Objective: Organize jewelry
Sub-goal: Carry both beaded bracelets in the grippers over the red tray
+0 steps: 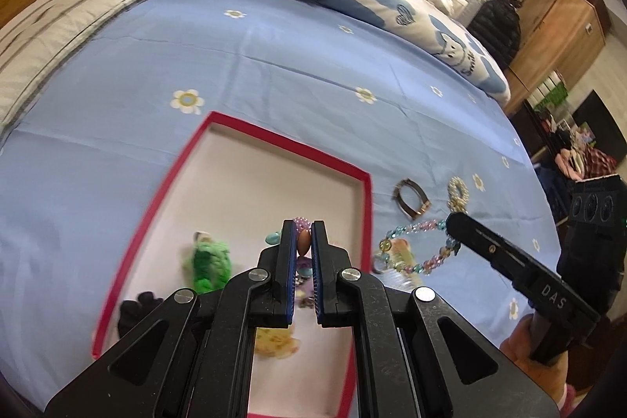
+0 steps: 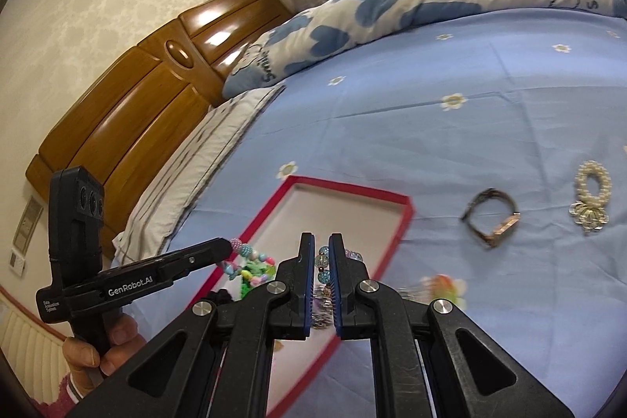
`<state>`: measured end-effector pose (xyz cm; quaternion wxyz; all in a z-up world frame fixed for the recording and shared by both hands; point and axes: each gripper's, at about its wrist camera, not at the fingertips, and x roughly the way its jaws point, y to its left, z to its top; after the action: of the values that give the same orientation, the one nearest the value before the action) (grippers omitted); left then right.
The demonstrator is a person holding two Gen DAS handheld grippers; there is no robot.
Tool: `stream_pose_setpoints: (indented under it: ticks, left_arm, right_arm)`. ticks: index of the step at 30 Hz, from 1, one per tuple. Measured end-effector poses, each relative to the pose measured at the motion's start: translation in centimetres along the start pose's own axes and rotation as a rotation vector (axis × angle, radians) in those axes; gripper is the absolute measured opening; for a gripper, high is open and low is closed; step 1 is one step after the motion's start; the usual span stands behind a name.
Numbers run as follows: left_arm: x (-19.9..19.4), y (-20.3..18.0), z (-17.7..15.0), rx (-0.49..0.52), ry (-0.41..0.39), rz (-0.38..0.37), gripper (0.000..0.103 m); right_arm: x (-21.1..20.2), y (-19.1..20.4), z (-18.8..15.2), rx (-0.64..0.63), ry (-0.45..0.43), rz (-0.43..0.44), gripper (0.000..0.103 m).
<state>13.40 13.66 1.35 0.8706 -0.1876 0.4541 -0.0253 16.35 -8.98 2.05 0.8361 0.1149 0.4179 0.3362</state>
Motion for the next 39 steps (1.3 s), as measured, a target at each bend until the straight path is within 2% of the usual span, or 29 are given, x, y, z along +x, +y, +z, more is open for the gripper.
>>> stream_pose_setpoints:
  ticks: [9, 17, 26, 32, 39]
  left_arm:
    - [0.8, 2.3, 0.8, -0.033, -0.004, 0.028, 0.006]
    - [2.9, 3.8, 1.5, -0.055, 0.013, 0.045, 0.006]
    - [6.3, 5.8, 0.7, -0.088, 0.08, 0.085, 0.006]
    - [7.4, 6.1, -0.2, -0.07, 0.104, 0.152, 0.006]
    - [7.6, 5.6, -0.5, -0.041, 0.109, 0.181, 0.006]
  right_arm:
    - [3.6, 2.0, 0.0, -0.018, 0.051, 0.036, 0.007]
    - [6.8, 2.4, -0.3, -0.01, 0.091, 0.039, 0.007]
    - [10.2, 0.6, -1.2, 0.017, 0.158, -0.001, 0.007]
    - [11.5, -0.4, -1.7, 0.026, 0.203, -0.019, 0.007]
    - [12.4, -0.7, -2.1, 0.018, 0.239, -0.042, 0.012]
